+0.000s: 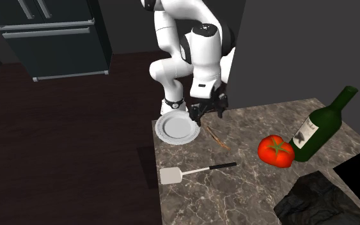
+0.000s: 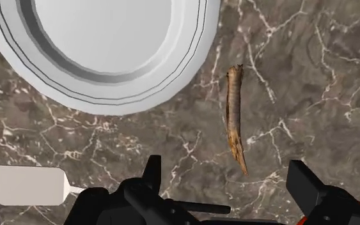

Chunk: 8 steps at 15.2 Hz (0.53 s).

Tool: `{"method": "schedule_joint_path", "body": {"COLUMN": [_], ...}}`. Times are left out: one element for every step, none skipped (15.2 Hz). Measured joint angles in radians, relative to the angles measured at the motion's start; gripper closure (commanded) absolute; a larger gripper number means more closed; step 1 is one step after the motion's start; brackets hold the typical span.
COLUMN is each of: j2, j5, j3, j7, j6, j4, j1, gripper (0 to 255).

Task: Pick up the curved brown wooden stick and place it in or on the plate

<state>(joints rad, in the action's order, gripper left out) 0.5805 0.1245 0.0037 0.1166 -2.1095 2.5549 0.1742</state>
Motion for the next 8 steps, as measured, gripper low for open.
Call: {"method": "schedule_joint_path", "body": {"j2": [-0.013, -0.038, -0.053, -0.071, -0.095, -0.106, -0.116, -0.126], "j5": [0.001, 0.003, 0.004, 0.006, 0.007, 0.008, 0.011, 0.012], "j3": [0.004, 0.011, 0.017, 0.024, 0.025, 0.026, 0.028, 0.029], "j7": [0.018, 0.034, 0.051, 0.060, 0.071, 0.076, 0.077, 0.079], "j6": [-0.025, -0.061, -0.088, -0.110, -0.136, -0.155, -0.172, -0.190], "j4": [0.015, 0.029, 0.045, 0.051, 0.054, 0.063, 0.070, 0.078], "j1": [0.011, 0.024, 0.036, 0.047, 0.052, 0.054, 0.057, 0.059], "gripper": [0, 0, 0, 0, 0, 0, 0, 0]}}
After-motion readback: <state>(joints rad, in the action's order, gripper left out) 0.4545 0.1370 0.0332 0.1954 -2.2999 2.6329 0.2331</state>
